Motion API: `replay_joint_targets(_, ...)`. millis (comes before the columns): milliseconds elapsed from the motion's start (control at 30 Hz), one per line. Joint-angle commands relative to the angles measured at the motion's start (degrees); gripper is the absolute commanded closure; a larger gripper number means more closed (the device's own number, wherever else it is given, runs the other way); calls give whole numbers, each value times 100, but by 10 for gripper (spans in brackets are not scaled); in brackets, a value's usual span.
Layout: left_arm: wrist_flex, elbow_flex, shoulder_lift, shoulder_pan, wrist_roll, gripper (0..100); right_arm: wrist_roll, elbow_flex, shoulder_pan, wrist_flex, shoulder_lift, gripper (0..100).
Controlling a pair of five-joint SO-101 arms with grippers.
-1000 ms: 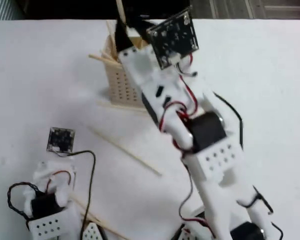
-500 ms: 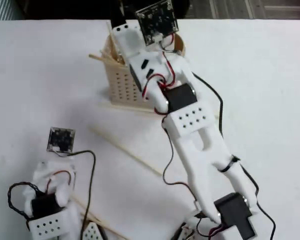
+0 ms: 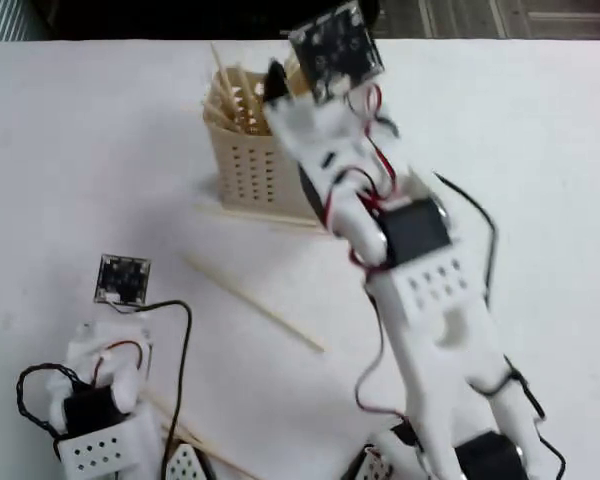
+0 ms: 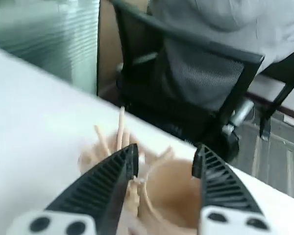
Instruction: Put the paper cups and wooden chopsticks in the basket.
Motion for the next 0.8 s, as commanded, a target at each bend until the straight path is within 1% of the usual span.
replay_joint_targets(0, 44, -26, -40, -13, 62, 964, 563, -176, 101, 1604, -664, 820)
replay_joint_targets(133, 44, -26, -40, -13, 62, 964, 659, -176, 488, 2818, -910, 819)
replay_joint_targets(233, 44, -26, -40, -13, 62, 964, 782, -167, 936, 3442, -919, 819)
replay_joint_targets(300, 44, -26, -40, -13, 62, 964, 1248, -70, 1244, 3741, -919, 820)
replay_joint_targets(400, 44, -26, -40, -13, 62, 964, 2189, 580, 1525, 3925, -927, 821)
replay_joint_targets(500, 44, -26, -40, -13, 62, 964, 3077, 1459, 1754, 3873, -919, 821)
replay_joint_targets(567, 44, -26, -40, -13, 62, 964, 3508, 2057, 1859, 3547, -919, 821)
replay_joint_targets(667, 44, -26, -40, -13, 62, 964, 3877, 2866, 1938, 2677, -919, 821)
replay_joint_targets(767, 44, -26, -40, -13, 62, 964, 3938, 3640, 1938, 1402, -919, 820)
